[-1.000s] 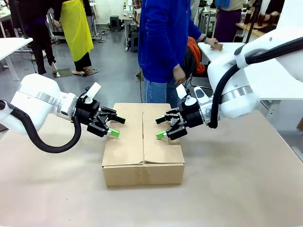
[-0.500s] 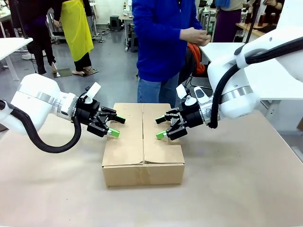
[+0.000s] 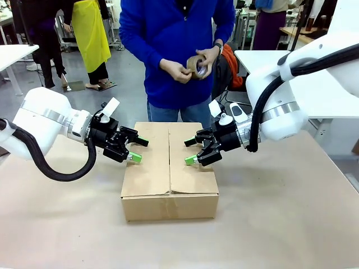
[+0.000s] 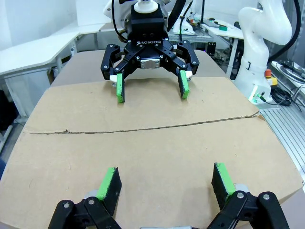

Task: Pack the gift set into the box.
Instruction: Press and hold the closed box until the human finishes sealing it.

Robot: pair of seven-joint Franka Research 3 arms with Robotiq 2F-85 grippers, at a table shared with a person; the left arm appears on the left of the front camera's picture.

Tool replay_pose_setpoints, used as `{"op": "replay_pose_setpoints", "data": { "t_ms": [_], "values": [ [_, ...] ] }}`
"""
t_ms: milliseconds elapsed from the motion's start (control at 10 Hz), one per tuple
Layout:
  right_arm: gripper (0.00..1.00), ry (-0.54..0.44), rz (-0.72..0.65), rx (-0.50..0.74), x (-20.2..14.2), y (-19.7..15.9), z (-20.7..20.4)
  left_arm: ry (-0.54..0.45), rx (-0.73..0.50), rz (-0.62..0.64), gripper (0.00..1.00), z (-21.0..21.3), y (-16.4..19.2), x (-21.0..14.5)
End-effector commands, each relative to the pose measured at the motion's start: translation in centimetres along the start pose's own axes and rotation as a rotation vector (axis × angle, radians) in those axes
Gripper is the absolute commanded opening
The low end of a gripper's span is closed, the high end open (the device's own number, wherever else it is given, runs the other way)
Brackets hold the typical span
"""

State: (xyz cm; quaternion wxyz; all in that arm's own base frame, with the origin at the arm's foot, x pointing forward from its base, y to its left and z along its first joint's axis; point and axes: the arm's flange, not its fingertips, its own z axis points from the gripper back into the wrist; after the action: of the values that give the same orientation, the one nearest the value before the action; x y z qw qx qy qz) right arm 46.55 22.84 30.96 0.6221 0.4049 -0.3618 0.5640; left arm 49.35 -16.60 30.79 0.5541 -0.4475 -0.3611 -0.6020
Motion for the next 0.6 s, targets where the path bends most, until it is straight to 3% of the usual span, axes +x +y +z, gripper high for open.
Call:
{"op": "replay_pose_setpoints", "data": {
  "t_ms": [0,500],
  "values": [
    [1.00,-0.002,0.010,-0.008,-0.28,0.25,-0.32,-0.001,0.005,0.000,1.00,-0.18,-0.16,-0.32],
    [1.00,-0.002,0.010,-0.008,-0.28,0.25,-0.32,-0.001,0.005,0.000,1.00,-0.18,-0.16,-0.32]
  ]
}}
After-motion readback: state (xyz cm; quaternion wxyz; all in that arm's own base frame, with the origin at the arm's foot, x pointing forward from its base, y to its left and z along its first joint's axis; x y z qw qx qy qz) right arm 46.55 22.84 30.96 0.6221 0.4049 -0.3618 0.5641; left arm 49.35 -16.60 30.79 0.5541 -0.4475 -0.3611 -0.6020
